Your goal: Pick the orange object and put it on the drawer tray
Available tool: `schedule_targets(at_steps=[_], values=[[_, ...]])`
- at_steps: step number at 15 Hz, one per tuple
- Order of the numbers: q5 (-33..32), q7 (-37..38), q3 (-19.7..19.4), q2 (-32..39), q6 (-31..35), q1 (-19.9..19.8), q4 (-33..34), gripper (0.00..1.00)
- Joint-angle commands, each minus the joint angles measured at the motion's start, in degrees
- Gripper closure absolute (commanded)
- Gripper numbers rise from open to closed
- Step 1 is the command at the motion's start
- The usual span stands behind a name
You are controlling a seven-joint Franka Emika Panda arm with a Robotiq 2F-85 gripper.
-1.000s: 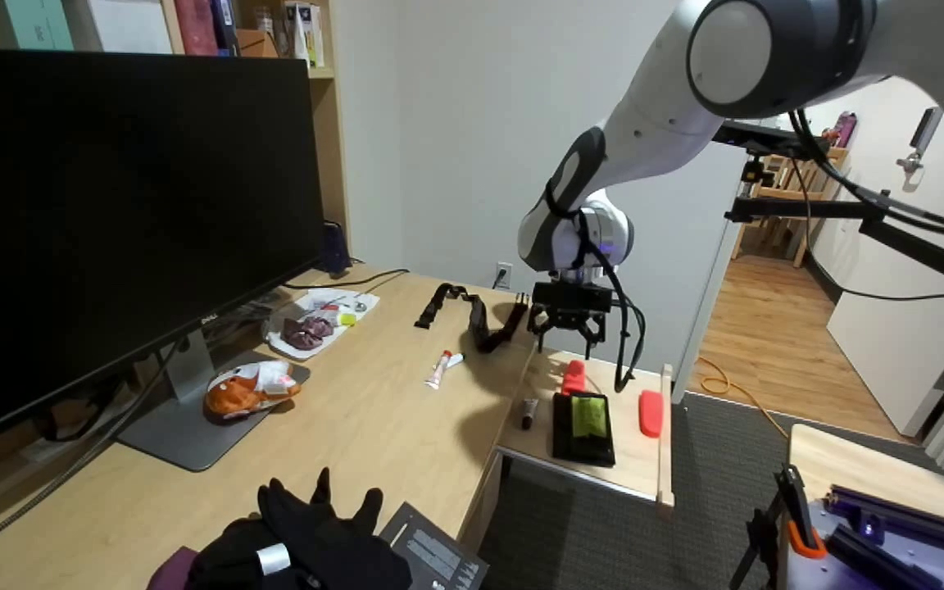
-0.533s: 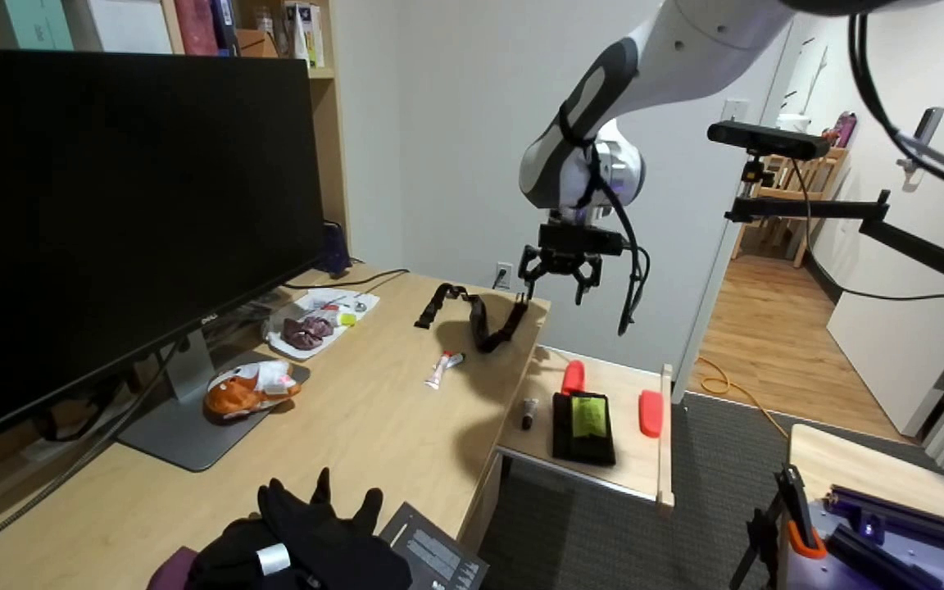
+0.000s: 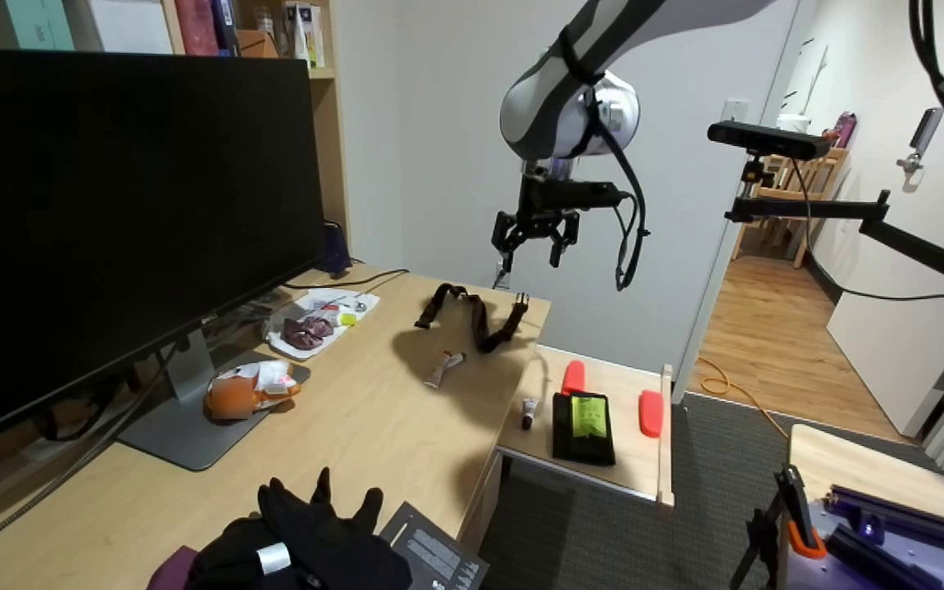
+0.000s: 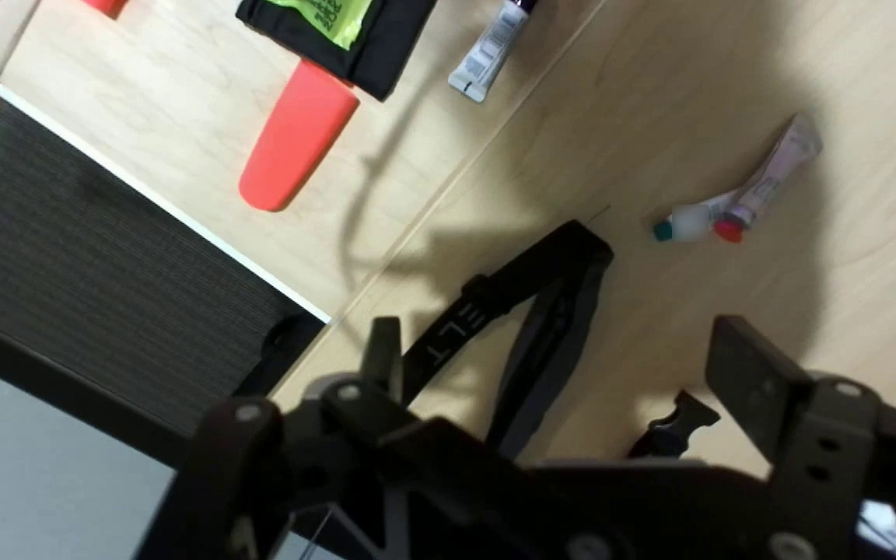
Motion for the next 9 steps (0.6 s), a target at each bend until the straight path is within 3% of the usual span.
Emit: schedule_targets(at_steps=[1,4,5,9], values=[[-6.5,-4.5,0.0,-5.1,-1.3,2.0,-4.1,0.00],[-11.9,-7.6,0.2,-6.6,-2.9,3.2,-4.6,0.00],[-9.2,-4.5,0.3,-4.3,-1.4,2.5,-2.7,0.00],[-10.8,-6.0,0.4,-5.1,-2.1,3.0,-3.1,0.00]])
